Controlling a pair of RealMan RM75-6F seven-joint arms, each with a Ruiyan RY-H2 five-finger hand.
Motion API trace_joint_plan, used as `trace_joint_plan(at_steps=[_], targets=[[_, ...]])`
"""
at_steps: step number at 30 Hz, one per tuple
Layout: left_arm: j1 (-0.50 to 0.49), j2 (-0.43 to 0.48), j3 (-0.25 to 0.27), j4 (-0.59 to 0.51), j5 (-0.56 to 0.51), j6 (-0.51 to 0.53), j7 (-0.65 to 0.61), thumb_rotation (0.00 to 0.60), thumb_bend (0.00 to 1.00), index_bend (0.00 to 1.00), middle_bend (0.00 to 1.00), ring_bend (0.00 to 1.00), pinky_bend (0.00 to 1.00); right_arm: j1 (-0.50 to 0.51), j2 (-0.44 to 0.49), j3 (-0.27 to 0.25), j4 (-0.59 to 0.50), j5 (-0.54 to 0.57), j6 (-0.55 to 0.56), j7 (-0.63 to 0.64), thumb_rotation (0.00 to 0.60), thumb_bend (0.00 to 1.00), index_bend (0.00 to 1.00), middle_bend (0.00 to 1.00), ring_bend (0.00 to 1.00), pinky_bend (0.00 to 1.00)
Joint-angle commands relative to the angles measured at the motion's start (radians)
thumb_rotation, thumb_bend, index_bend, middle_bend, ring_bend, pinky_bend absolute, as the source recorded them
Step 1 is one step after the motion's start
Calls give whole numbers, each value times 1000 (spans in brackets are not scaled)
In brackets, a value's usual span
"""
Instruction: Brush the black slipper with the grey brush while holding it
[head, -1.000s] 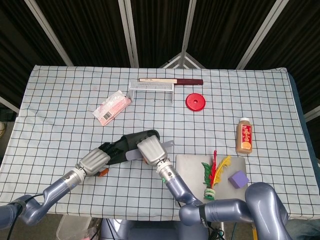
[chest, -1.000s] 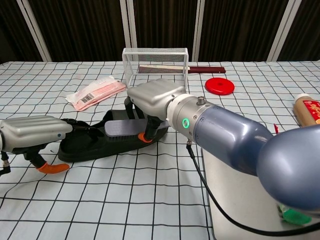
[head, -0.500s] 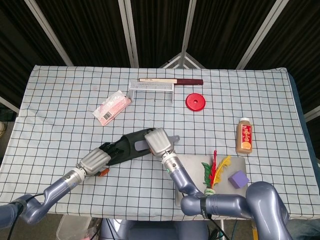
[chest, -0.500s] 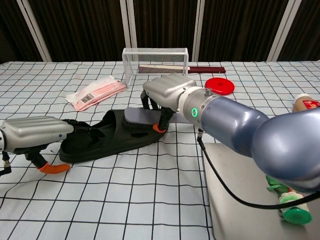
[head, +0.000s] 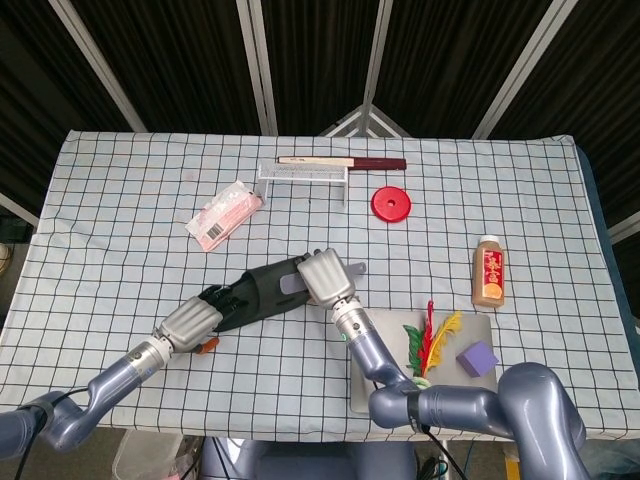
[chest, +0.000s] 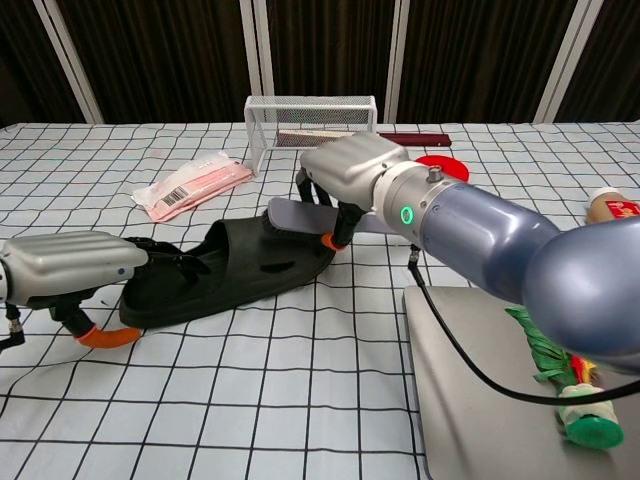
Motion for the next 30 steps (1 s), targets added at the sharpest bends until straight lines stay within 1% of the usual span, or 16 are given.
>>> trace_joint_plan(at_steps=[1, 4, 6, 8, 9, 12, 15, 17, 21, 25, 30], targets=[[5, 9, 1, -12, 7, 15, 3, 600, 544, 13, 116, 4, 0, -10, 25, -8, -50, -4, 46, -53, 600, 722, 690, 603, 469, 579], [17, 30, 5, -32, 24, 49, 0, 595, 490, 4, 94, 4, 0, -19, 45, -31, -85, 3, 84, -121, 600, 748, 690, 603, 469, 579], [27, 48, 7, -45, 52, 90, -6, 588, 396, 9, 94, 10, 0, -30, 52, -52, -95, 13, 106, -164, 600, 784, 690, 603, 469, 579], [38, 64, 13, -56, 81, 129, -18, 583, 312, 14, 110, 27, 0, -40, 58, -70, -91, 23, 113, -187, 600, 787, 690, 603, 469, 579], [43, 75, 19, -61, 94, 143, -22, 579, 290, 14, 112, 35, 0, -47, 59, -68, -90, 33, 112, -182, 600, 787, 690, 603, 469, 579], [60, 102, 40, -67, 122, 172, -21, 564, 268, 0, 92, 36, 0, -58, 75, -54, -90, 57, 102, -164, 600, 787, 689, 603, 469, 579], [90, 124, 58, -64, 140, 217, -19, 561, 249, 0, 93, 39, 0, -67, 99, -55, -85, 51, 107, -163, 600, 787, 690, 603, 469, 579], [115, 146, 72, -62, 156, 258, -30, 560, 244, 0, 93, 38, 0, -77, 119, -55, -86, 56, 107, -157, 600, 787, 690, 603, 469, 579], [183, 197, 96, -54, 193, 381, -54, 555, 239, 0, 91, 38, 0, -101, 150, -51, -80, 65, 99, -124, 600, 787, 690, 603, 469, 579], [250, 229, 90, -45, 192, 493, -43, 551, 230, 0, 86, 36, 0, -118, 161, -62, -56, 63, 88, -102, 600, 787, 690, 603, 469, 579], [318, 262, 73, -39, 184, 609, -42, 550, 224, 0, 78, 34, 0, -140, 150, -91, 1, 71, 59, -87, 600, 787, 690, 603, 469, 580]])
